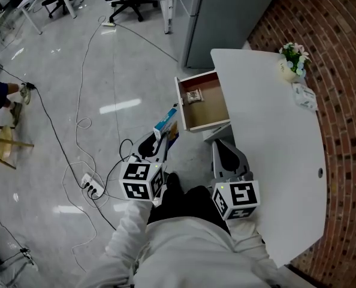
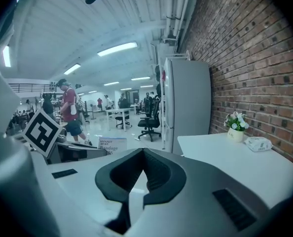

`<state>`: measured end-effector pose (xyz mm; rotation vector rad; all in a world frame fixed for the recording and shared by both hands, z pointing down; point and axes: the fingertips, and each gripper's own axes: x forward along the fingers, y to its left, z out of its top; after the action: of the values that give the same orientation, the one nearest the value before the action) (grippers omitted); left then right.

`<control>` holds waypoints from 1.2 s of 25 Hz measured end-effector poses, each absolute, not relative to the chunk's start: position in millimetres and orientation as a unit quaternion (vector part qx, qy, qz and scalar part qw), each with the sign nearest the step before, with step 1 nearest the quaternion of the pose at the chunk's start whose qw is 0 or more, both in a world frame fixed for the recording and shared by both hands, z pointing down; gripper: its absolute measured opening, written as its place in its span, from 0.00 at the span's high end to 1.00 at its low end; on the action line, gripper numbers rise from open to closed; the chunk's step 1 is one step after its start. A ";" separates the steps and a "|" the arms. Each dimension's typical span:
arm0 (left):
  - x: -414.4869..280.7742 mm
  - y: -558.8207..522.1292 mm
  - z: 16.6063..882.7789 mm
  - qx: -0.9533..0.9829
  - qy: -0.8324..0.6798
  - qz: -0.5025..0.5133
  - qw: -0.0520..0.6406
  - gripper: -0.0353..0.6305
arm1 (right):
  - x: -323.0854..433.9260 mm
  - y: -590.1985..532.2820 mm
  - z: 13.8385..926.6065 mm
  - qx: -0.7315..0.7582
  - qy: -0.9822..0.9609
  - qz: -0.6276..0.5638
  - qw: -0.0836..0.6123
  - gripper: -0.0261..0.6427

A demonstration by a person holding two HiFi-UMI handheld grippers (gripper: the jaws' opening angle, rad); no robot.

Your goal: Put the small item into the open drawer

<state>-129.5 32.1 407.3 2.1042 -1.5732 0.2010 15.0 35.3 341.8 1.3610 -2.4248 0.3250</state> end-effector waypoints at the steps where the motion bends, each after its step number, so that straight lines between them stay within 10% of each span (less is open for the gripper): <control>1: -131.7 31.1 409.3 0.772 -0.579 0.075 0.250 0.79 | 13.8 33.2 342.4 0.481 -0.852 0.114 0.171 0.92; 30: -87.1 -93.5 463.8 0.780 -0.541 0.130 0.286 0.79 | 35.7 -92.0 362.8 0.481 -0.851 0.119 0.173 0.92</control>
<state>-87.1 -93.5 463.8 2.0857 -1.4474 0.3462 35.7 -92.0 362.8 1.3638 -2.4155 0.3385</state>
